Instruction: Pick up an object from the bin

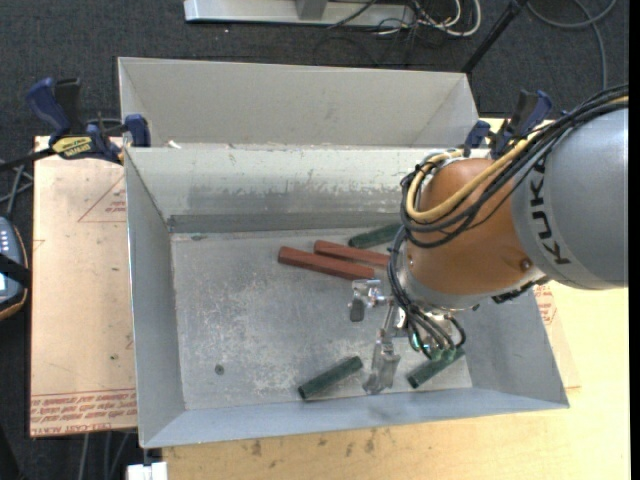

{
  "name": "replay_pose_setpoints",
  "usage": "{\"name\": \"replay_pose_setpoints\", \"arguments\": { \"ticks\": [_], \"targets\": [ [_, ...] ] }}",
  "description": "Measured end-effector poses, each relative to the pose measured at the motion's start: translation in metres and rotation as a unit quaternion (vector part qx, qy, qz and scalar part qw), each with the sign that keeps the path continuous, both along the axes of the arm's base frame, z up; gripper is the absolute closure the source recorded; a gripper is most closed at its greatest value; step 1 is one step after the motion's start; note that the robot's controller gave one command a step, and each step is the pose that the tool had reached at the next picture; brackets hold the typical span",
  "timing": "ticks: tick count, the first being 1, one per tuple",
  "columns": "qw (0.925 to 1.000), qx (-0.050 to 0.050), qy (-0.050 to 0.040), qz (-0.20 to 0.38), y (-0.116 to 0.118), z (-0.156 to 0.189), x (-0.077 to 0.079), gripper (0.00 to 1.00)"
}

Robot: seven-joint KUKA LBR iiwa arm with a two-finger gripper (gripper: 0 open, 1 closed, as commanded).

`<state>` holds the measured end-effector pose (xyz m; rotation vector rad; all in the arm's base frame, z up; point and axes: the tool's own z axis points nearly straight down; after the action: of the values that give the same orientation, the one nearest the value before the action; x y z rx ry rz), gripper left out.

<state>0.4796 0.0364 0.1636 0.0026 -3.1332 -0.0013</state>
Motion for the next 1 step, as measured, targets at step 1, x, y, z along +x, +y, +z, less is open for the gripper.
{"name": "replay_pose_setpoints", "arguments": {
  "ticks": [1],
  "targets": [
    [1.0,0.0,-0.0038,-0.001,-0.0002,0.0035,0.0018,0.0]
  ]
}}
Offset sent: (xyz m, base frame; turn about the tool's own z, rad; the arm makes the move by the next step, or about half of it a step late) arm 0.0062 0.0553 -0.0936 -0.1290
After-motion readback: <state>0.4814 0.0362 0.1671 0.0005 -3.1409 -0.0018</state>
